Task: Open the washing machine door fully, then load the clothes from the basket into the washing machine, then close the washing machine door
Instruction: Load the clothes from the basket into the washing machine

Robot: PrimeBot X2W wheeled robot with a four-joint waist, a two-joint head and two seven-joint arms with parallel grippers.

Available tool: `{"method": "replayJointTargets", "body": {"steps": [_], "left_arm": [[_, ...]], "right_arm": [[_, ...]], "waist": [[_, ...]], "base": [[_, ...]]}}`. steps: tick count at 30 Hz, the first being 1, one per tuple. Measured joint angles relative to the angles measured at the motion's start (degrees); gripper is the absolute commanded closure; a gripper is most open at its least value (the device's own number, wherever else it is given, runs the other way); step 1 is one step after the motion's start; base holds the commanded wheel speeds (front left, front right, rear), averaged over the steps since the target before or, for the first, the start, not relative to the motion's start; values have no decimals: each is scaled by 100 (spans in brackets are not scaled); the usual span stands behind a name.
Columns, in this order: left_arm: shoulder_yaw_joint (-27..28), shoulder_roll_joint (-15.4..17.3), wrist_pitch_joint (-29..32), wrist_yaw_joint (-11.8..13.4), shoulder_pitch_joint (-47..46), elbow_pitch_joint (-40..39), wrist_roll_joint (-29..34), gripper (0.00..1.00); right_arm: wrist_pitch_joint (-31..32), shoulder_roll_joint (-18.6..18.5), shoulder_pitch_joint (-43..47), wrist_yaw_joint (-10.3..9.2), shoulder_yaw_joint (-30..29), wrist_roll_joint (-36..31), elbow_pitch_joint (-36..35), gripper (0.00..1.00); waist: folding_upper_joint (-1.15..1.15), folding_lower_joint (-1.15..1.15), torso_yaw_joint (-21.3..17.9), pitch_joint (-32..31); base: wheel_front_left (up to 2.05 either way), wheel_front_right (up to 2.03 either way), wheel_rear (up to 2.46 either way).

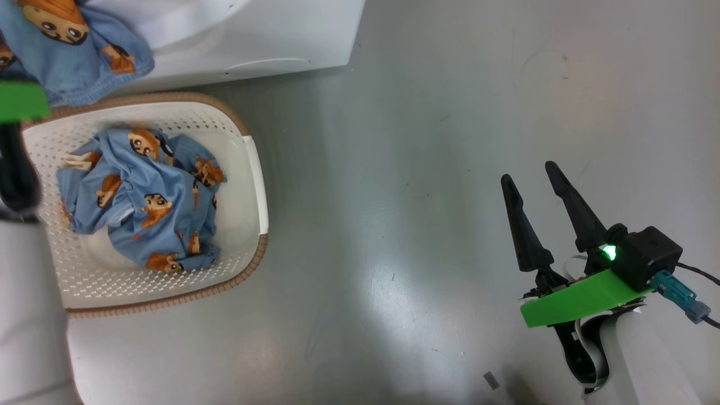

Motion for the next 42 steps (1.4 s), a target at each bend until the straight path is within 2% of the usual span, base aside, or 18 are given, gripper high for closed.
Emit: {"method": "replayJointTargets", "body": {"steps": [9, 16, 26, 32, 42], "left_arm": [[249, -461, 0, 0, 1235, -871, 109, 0], [359, -645, 0, 0, 1999, -1378, 162, 0], [236, -668, 0, 9, 2742, -1521, 368, 0], [13, -668, 1, 218, 3222, -1527, 168, 0], [-294, -660, 2, 360, 4177, -1648, 91, 0]], "right_arm": [[0, 8, 0, 0, 1, 0, -3, 0], [0, 3, -7, 0, 22, -1, -5, 0], [0, -1, -16, 0, 80, -2, 29, 0], [0, -1, -97, 0, 96, -1, 48, 0], [0, -1, -97, 0, 183, -1, 93, 0]], "waist": [[0, 0, 34, -37], [0, 0, 86, -44], [0, 0, 86, -68], [0, 0, 66, -92], [0, 0, 33, -149]], "base": [[0, 0, 0], [0, 0, 0], [0, 0, 0], [0, 0, 0], [0, 0, 0]]}}
